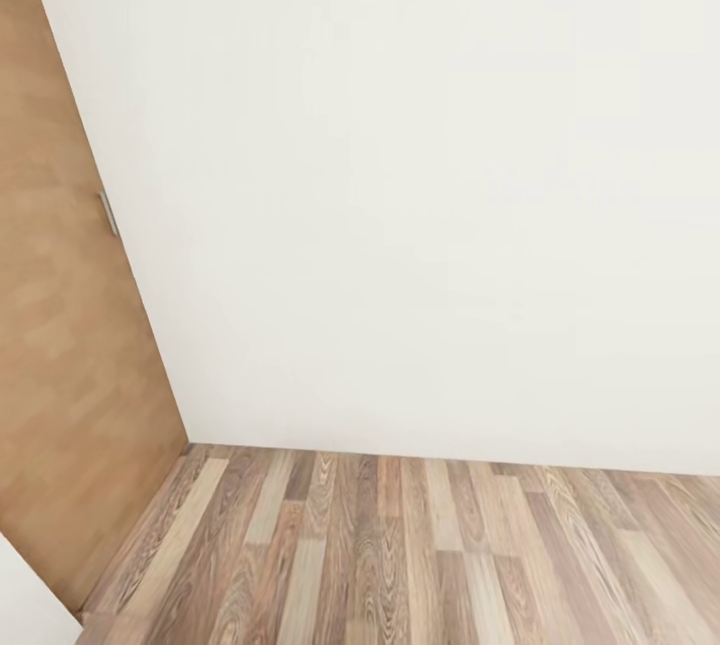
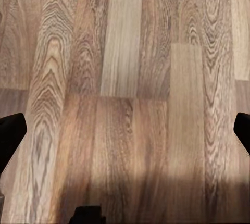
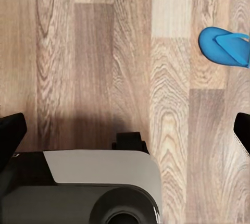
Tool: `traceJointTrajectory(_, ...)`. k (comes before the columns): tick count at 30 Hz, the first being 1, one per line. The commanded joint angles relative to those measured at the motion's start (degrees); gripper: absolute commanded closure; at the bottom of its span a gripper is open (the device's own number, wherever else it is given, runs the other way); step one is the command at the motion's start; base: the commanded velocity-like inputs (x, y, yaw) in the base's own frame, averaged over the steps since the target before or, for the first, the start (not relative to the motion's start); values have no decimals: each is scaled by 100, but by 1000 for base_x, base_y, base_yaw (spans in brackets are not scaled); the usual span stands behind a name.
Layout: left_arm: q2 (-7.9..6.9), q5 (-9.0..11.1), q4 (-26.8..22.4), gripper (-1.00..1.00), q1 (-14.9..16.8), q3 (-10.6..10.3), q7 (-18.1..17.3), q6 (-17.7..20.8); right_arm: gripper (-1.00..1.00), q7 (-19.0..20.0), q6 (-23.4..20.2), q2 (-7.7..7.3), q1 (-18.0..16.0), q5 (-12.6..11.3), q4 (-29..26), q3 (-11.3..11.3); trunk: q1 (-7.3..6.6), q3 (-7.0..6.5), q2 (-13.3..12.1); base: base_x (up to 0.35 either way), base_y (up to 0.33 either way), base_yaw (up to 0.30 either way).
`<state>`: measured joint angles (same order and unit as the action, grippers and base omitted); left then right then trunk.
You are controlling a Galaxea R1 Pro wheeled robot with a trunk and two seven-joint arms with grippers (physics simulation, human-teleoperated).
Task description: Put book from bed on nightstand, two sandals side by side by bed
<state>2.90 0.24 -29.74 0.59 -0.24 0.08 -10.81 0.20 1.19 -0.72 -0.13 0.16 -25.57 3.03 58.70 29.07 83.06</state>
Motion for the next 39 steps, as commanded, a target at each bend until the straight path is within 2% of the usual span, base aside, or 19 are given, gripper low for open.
traceJointTrajectory(1,-2,2,3,-100,3,-2,1,-18,-100,1,12,2,-2,1,-1,13,3,5,2,318,0,0)
traceJointTrajectory(39,-8,2,3,-100,3,-2,-6,-18,-100,0,12,2,-3,1,-1,13,3,5,2,318,0,0)
